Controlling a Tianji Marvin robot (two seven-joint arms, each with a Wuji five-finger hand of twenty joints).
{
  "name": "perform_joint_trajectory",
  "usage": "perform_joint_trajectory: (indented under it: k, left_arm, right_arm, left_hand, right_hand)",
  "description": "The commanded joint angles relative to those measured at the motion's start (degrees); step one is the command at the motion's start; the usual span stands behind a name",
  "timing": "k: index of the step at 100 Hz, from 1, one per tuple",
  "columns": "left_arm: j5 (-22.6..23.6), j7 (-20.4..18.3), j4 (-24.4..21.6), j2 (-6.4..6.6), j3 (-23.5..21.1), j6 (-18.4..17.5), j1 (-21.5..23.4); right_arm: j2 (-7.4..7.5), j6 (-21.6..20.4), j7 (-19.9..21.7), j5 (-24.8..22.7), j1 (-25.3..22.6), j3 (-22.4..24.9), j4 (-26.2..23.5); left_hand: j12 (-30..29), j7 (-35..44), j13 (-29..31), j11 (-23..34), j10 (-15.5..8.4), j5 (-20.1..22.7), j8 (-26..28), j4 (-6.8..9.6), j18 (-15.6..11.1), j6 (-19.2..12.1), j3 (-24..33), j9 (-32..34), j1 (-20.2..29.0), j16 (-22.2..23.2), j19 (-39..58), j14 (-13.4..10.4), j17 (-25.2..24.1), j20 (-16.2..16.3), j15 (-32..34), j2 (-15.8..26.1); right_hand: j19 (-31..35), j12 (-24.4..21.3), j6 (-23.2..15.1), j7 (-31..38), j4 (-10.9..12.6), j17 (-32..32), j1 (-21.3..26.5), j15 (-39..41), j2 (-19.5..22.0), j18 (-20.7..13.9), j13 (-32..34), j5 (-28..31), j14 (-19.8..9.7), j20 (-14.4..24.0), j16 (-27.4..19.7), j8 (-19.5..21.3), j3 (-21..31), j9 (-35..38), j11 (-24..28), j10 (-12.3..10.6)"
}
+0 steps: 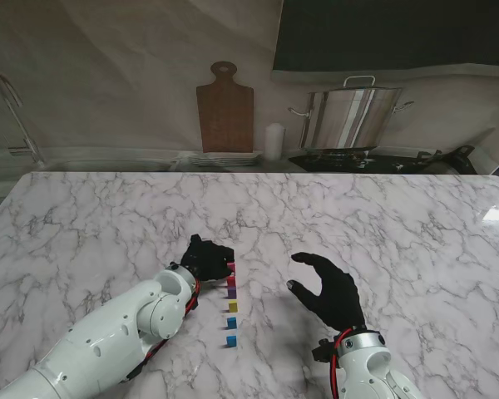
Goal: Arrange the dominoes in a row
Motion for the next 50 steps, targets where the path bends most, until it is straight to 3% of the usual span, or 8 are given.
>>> perform_joint_trajectory:
  k: [1, 50]
  left_arm:
    - [0.1, -1.1, -0.3, 0.12, 0.0, -0.2, 0.0]
    - [1.1, -3.5, -1.5, 0.85, -0.1, 0.0, 0.1]
  right_arm:
    - [-0.08, 0.2, 0.0, 0.0, -0.2, 0.0, 0.0]
    - [-0.08, 0.2, 0.0, 0.1, -0.2, 0.0, -0.1]
  left_hand:
    - [0.6, 0.1, -1.3, 0.8, -0.8, -0.8, 0.0, 1.58, 0.0, 1.7, -1.0, -1.1, -0.1, 0.6, 0.7, 0.9, -1.4, 0.8, -0.1, 0.7]
    - [0.8, -5.1, -3.2, 0.6, -0.4, -2.7, 1.4, 1.89, 0.3, 3.6, -0.7, -4.9, -1.1, 0.6, -0.4, 1.6, -1.8, 0.6, -1.5, 0.1]
  right_hand:
    - [0.6, 0.4, 0.4, -0.1, 1.3, 0.3, -0.2, 0.5, 0.7, 0.3, 0.1, 0.8, -0.1, 1.1, 0.6, 0.9, -0.2, 0.6, 0.5, 0.1]
    - [0.6, 0.4, 0.5, -0.1, 1.2, 0.3, -0.1, 0.5, 0.5, 0.3, 0.2, 0.8, -0.1, 1.1, 0.7, 0.9, -0.1, 0.6, 0.5, 0.2]
